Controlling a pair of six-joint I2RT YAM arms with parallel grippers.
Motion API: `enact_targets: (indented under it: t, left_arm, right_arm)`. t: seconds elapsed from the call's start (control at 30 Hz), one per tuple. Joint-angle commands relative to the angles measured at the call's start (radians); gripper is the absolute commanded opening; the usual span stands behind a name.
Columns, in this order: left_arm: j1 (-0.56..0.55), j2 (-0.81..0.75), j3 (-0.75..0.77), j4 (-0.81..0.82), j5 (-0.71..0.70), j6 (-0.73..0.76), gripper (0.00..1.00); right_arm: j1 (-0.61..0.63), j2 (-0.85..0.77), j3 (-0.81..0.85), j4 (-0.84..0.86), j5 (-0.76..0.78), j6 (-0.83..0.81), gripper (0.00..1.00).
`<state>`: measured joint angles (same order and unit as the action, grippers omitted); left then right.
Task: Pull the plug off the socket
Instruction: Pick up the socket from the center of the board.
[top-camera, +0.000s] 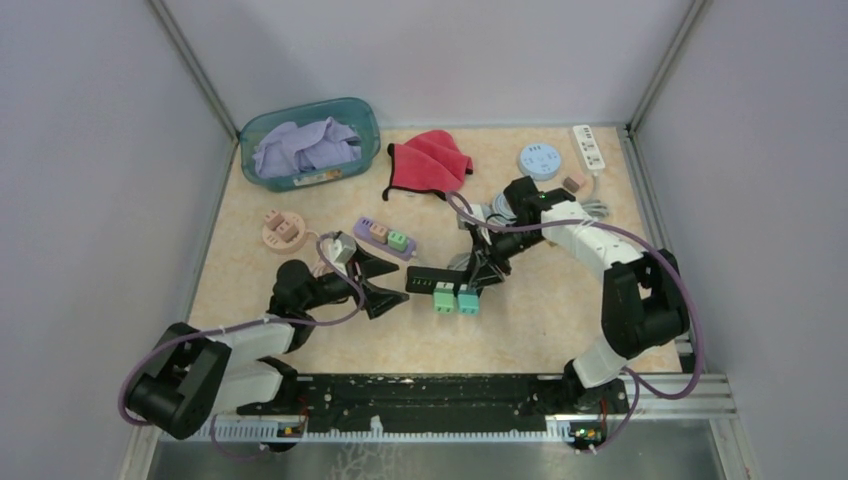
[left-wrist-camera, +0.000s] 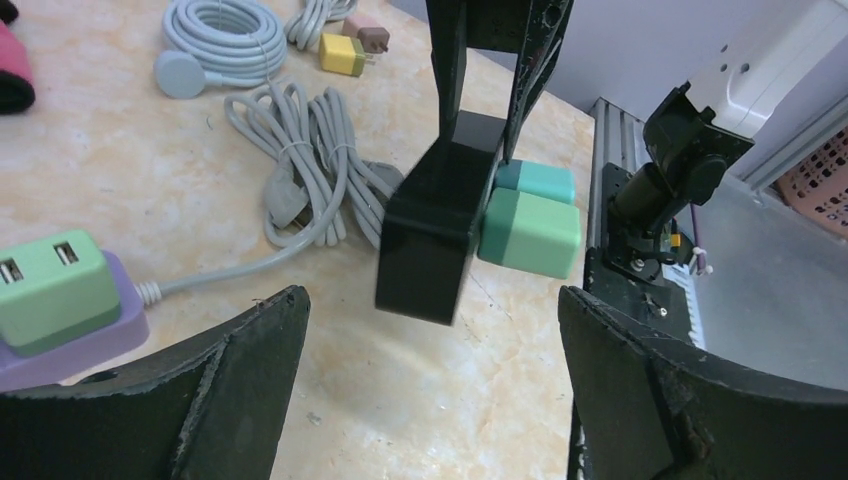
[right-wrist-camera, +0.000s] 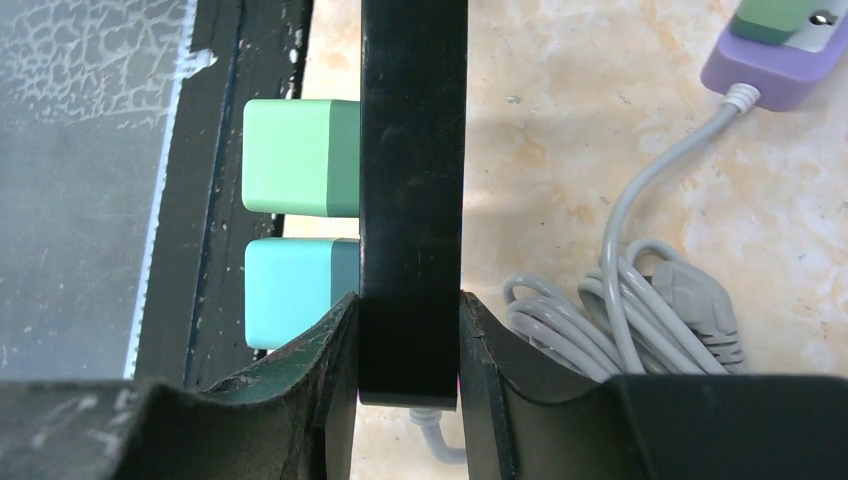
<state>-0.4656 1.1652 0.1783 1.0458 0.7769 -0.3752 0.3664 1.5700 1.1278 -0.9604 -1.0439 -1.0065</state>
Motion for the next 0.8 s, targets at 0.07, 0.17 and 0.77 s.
enact_targets:
  t: [0.07,0.17,0.77]
  left_arm:
    - [-0.042,0.088,0.019,0.199,0.101,0.087,0.99]
    - [-0.096,0.138,0.059,0.170,0.125,0.116,0.97]
    - [-0.145,0.218,0.209,-0.092,0.117,0.116,0.00]
  right_arm:
    - [0.002,-0.058,0.043,-0.116,-0.133,-0.186,0.00]
    - [0.004,-0.048,0.046,-0.140,-0.140,-0.215,0.00]
    - [0.018,-0.029,0.047,-0.126,-0.127,-0.177,0.00]
